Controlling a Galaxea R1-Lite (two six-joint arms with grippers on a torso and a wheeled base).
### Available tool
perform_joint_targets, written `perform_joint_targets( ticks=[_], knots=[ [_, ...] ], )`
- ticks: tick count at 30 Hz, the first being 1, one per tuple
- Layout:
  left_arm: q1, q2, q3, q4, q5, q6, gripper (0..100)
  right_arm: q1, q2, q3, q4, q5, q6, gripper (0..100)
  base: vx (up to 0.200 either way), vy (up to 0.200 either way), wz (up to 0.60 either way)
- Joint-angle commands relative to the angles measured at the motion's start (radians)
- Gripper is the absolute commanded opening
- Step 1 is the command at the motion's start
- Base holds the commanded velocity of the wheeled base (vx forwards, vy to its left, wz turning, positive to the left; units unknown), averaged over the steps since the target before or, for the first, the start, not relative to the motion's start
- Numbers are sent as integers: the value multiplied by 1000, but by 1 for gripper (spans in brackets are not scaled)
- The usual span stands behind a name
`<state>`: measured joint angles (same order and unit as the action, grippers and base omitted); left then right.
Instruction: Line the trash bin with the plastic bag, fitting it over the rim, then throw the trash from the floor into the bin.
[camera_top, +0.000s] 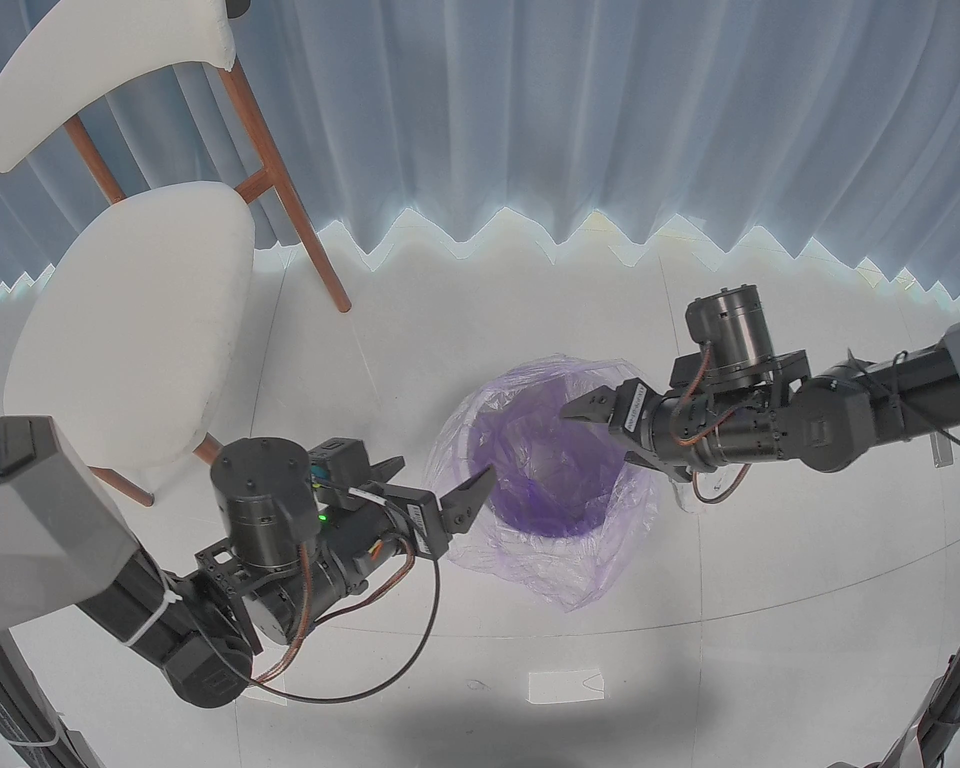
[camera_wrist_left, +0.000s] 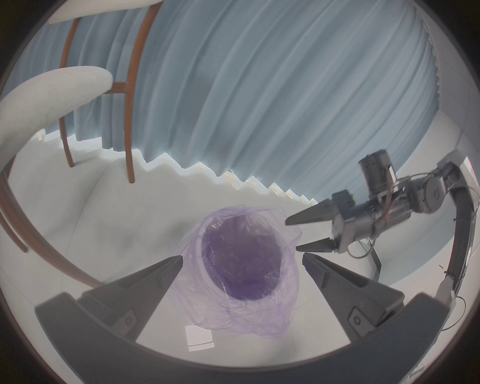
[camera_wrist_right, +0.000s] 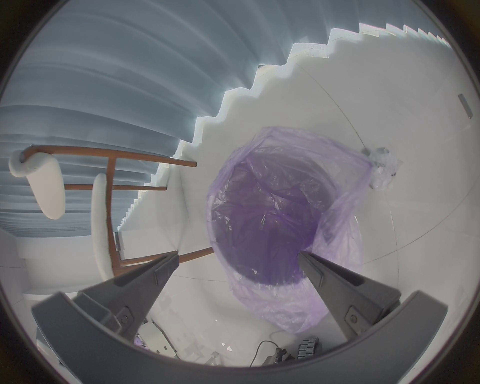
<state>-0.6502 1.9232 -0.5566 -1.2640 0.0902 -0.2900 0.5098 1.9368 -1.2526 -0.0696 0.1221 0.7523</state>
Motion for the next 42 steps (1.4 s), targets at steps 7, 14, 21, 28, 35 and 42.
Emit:
perform_joint_targets(
  ticks=[7, 14, 21, 28, 35, 42],
  knots=[
    [61, -105, 57, -8, 9, -18, 100, 24, 228, -208, 123, -82, -87, 100, 0, 0, 0],
    [103, -108, 52, -14, 6, -14, 100, 30, 258, -258, 136, -119, -183, 100, 0, 0, 0],
    [104, -132, 64, -9, 6, -14, 100, 58, 304, -288, 149, -125, -202, 100, 0, 0, 0],
    [101, -135, 64, -14, 6, -12, 100, 70, 307, -309, 251, -183, -327, 100, 0, 0, 0],
    [90, -135, 66, -15, 8, -11, 100, 64, 274, -355, 366, -208, -358, 100, 0, 0, 0],
    [86, -135, 76, -17, 8, 8, 100, 62, 241, -386, 444, -216, -383, 100, 0, 0, 0]
  ],
)
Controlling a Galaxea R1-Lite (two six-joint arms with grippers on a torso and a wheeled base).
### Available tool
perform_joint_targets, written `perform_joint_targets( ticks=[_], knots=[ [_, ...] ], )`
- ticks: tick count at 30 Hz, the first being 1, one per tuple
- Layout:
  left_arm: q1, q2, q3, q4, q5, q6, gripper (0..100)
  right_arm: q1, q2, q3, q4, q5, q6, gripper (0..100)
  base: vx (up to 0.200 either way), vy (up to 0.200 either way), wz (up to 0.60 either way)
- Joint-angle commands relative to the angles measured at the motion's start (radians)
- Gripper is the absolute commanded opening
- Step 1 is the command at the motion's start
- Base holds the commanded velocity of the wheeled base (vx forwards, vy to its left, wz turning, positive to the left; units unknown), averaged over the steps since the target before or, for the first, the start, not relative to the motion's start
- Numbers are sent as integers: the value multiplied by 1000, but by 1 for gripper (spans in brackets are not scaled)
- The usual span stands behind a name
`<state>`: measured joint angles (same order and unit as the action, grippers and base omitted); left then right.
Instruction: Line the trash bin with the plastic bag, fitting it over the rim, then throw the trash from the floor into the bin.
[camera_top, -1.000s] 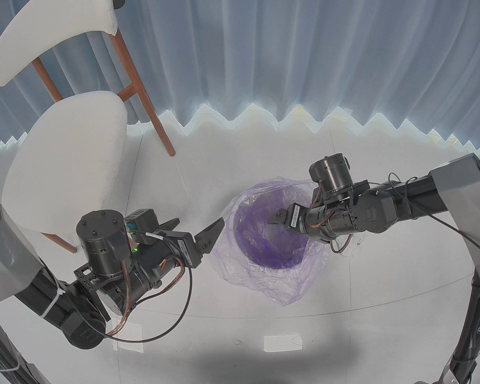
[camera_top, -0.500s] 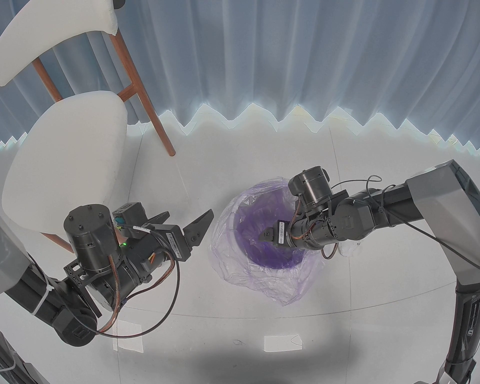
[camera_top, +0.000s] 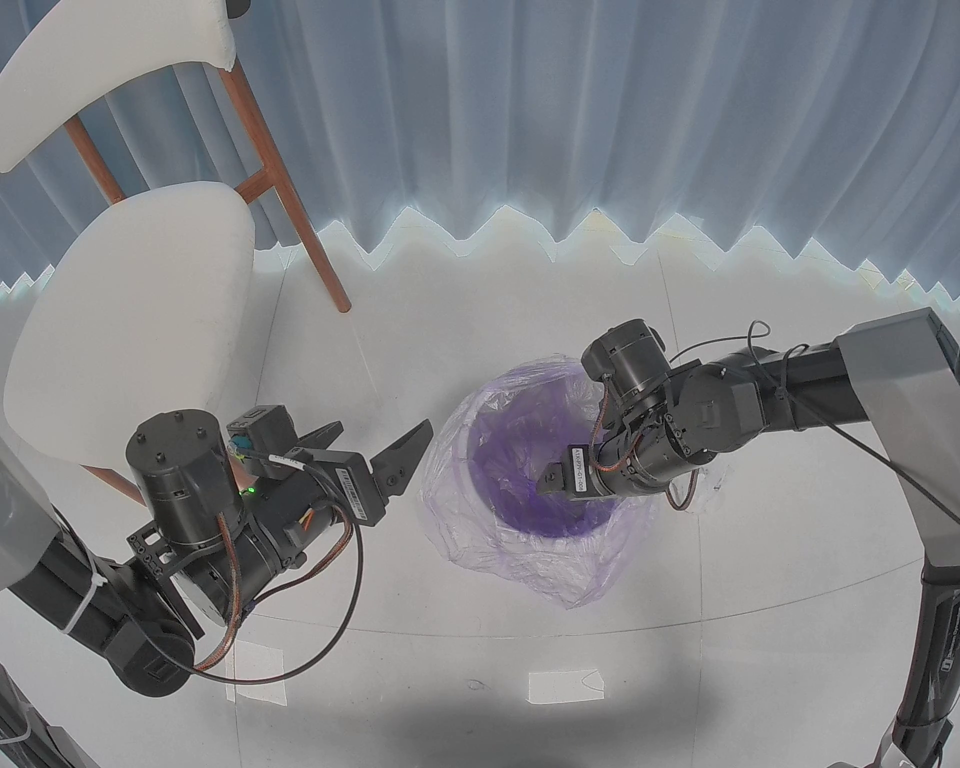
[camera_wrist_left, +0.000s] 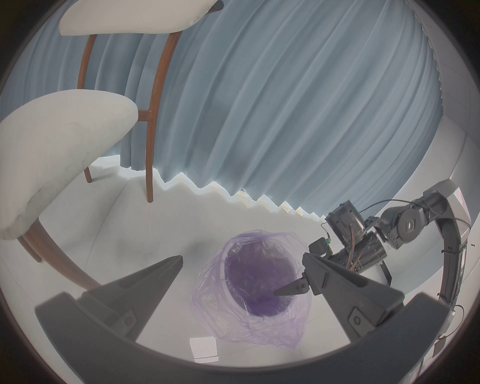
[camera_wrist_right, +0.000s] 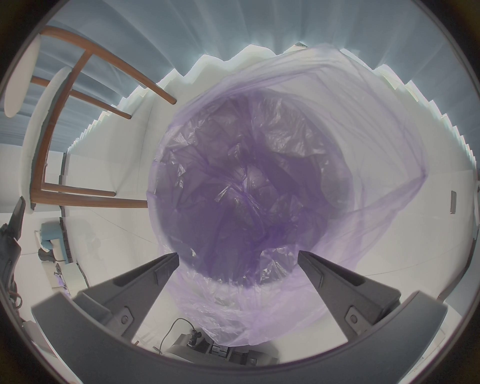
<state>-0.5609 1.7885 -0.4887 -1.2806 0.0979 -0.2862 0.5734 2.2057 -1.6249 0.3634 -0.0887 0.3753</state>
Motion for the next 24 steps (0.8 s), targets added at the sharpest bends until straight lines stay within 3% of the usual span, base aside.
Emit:
perform_joint_targets(
  ticks=[1, 24],
  knots=[
    [-4, 0, 10, -2, 0, 4, 100, -6, -27, -15, 20, -11, -9, 100, 0, 0, 0],
    [-22, -21, 59, -2, 2, 4, 100, -176, -24, 60, 52, -16, -24, 100, 0, 0, 0]
  ],
)
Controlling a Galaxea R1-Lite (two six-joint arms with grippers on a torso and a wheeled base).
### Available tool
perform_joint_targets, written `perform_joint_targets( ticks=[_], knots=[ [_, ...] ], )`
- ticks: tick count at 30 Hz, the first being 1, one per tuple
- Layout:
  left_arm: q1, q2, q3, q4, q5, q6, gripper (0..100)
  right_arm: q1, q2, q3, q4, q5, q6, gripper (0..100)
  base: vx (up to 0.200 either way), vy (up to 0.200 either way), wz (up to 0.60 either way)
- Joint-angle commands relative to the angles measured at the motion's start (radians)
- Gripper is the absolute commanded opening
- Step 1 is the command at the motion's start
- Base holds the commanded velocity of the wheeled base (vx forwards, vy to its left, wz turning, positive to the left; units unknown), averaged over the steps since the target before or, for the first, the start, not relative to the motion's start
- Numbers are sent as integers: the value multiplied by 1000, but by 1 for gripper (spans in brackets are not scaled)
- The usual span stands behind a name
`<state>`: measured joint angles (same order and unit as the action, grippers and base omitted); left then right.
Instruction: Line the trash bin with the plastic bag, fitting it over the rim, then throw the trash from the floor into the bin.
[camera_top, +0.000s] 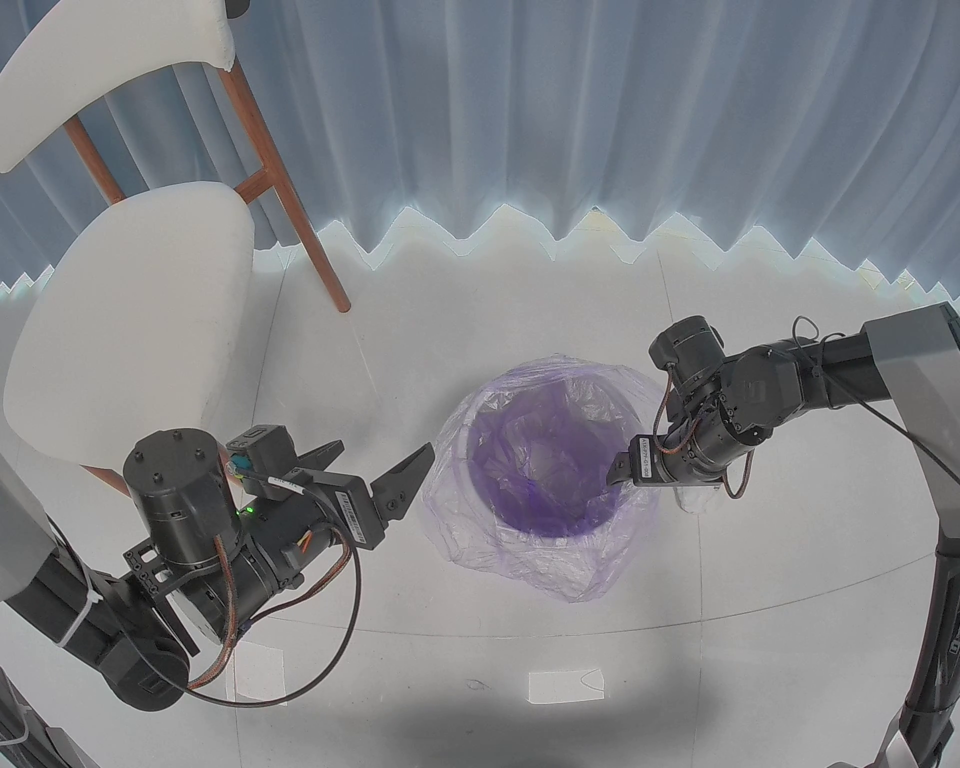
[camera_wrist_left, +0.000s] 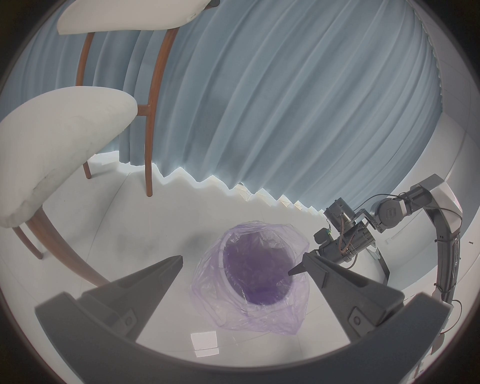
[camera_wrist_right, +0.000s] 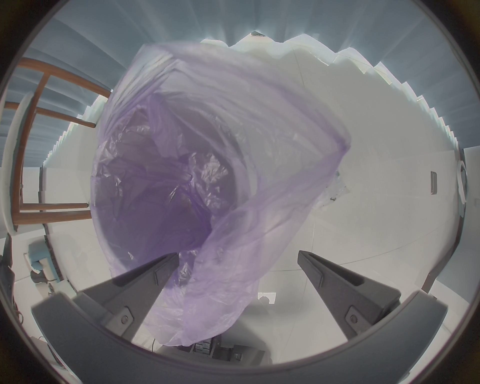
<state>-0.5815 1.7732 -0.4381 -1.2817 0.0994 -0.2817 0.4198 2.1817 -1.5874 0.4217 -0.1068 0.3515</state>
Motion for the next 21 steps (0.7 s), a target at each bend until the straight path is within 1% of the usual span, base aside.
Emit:
perform_joint_targets(
  ticks=[1, 6, 11, 15, 17, 18, 21],
  knots=[
    [-1, -6, 7, -1, 0, -1, 100, -24, -2, 24, -9, 2, 0, 100, 0, 0, 0],
    [-3, -5, 7, -1, 0, -1, 100, -53, -26, 29, -24, 9, 1, 100, 0, 0, 0],
    [-15, -5, 7, -1, 3, -1, 100, -79, -57, 35, -23, 35, 1, 100, 0, 0, 0],
    [-23, -5, 6, 1, 3, 1, 100, -116, -56, 83, -24, 35, -5, 100, 0, 0, 0],
    [-23, -5, 7, 1, 3, 1, 100, -122, -54, 93, -24, 35, -11, 100, 0, 0, 0],
    [-23, -5, 7, 1, 5, -1, 100, -138, -48, 122, -27, 35, -26, 100, 0, 0, 0],
    [-23, -5, 9, 1, 6, -1, 100, -144, -28, 150, -60, 35, -31, 100, 0, 0, 0]
  ],
)
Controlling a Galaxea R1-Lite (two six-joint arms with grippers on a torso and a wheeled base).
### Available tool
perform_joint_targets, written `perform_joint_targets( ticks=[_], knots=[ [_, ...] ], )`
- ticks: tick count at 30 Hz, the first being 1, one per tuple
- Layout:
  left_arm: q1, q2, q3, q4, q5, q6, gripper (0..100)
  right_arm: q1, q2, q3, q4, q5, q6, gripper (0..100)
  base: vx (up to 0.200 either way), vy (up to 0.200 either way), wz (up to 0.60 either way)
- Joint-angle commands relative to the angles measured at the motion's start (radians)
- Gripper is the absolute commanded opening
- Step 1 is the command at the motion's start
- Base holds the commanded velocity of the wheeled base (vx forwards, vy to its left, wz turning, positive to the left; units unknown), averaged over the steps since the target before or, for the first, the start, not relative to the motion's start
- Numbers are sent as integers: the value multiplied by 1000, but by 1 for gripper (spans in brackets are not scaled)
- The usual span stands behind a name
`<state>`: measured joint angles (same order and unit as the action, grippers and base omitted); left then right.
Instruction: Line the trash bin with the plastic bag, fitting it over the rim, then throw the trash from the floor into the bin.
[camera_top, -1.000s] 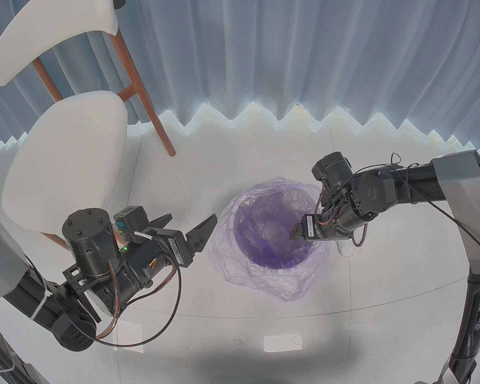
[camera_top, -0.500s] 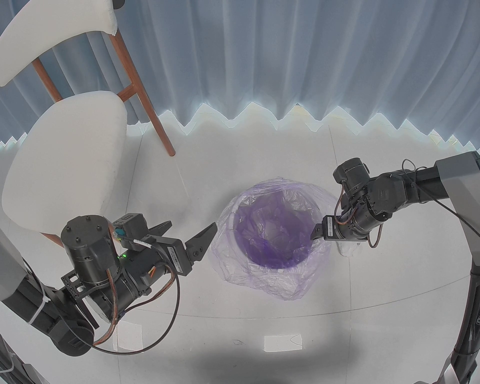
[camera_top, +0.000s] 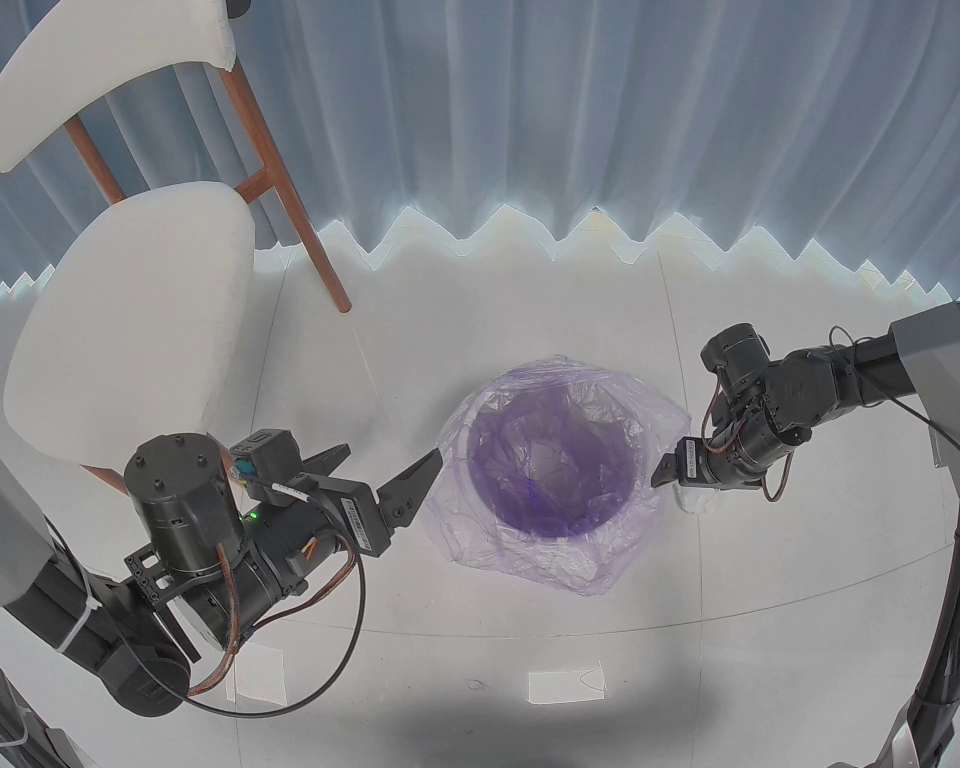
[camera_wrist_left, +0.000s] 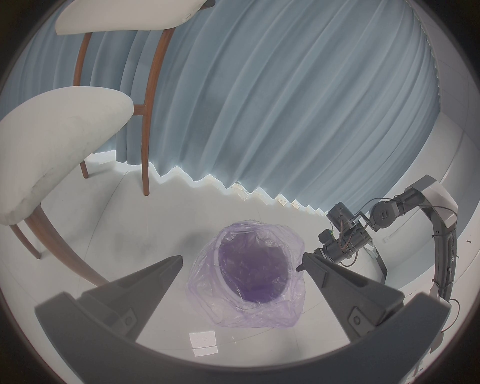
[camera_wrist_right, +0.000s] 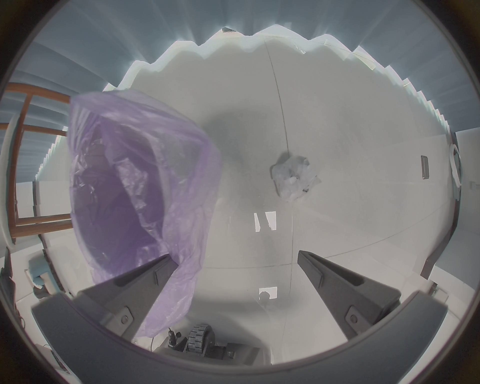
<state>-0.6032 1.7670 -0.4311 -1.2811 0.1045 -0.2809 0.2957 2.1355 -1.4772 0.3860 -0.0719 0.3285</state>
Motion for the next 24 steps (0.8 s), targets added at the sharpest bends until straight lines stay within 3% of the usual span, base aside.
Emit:
perform_joint_targets(
  ticks=[1, 14, 20, 24],
  knots=[
    [-1, 2, 2, 0, 1, 0, 100, -26, 29, 49, -52, 0, -9, 100, 0, 0, 0],
    [0, -15, 45, 0, 3, 8, 100, -121, 70, 66, -157, 1, -25, 100, 0, 0, 0],
    [0, -15, 38, 0, 3, 8, 100, -139, -101, 95, -148, 60, -9, 100, 0, 0, 0],
    [0, -14, 38, -1, 3, 8, 100, -83, -255, 129, -147, 162, 3, 100, 0, 0, 0]
  ],
)
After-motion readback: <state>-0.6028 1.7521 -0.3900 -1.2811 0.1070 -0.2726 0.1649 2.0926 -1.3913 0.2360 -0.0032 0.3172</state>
